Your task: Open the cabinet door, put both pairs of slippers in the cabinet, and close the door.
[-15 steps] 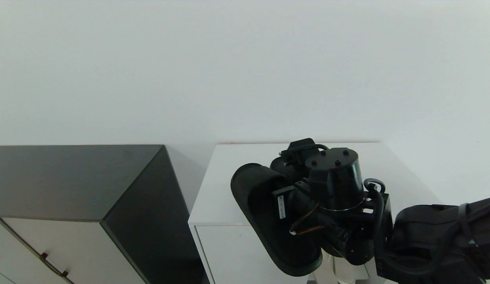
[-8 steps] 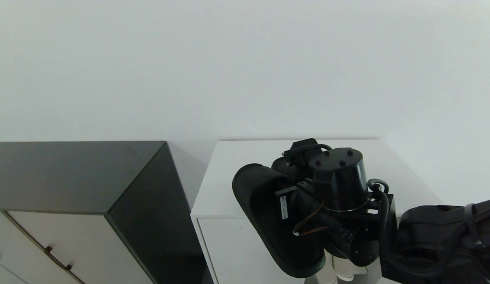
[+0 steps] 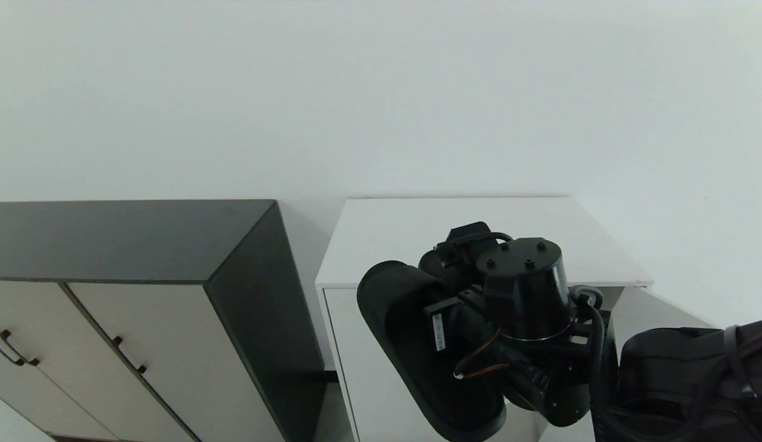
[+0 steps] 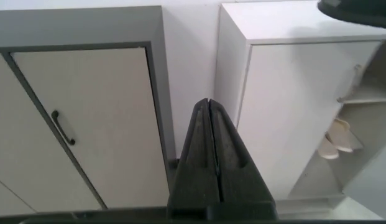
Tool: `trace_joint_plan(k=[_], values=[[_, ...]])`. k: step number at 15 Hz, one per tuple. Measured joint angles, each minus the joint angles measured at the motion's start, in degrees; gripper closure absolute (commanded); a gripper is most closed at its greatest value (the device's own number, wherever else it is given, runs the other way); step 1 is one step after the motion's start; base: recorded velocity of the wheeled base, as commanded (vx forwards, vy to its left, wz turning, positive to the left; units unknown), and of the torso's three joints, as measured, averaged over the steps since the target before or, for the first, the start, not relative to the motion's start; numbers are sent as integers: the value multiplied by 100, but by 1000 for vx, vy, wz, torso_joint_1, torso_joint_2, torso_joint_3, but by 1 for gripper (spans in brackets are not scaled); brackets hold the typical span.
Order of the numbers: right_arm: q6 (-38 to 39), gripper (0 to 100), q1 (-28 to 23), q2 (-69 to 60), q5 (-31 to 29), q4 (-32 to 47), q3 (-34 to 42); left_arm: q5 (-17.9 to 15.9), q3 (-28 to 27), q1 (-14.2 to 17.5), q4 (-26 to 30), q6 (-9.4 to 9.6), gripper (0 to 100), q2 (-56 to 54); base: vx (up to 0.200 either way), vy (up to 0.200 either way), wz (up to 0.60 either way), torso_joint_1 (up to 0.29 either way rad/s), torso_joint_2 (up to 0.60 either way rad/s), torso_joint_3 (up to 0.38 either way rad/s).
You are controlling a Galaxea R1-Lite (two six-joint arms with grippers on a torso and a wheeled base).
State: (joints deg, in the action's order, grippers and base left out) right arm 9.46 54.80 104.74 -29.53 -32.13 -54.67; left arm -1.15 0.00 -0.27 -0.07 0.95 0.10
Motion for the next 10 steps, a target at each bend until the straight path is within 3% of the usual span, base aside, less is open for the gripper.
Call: trace_joint_plan(k=[10], values=[[-7,100,0,129,7,-155,-1,-24,0,0,0,0,100,0,0,0,0,0,0,0]])
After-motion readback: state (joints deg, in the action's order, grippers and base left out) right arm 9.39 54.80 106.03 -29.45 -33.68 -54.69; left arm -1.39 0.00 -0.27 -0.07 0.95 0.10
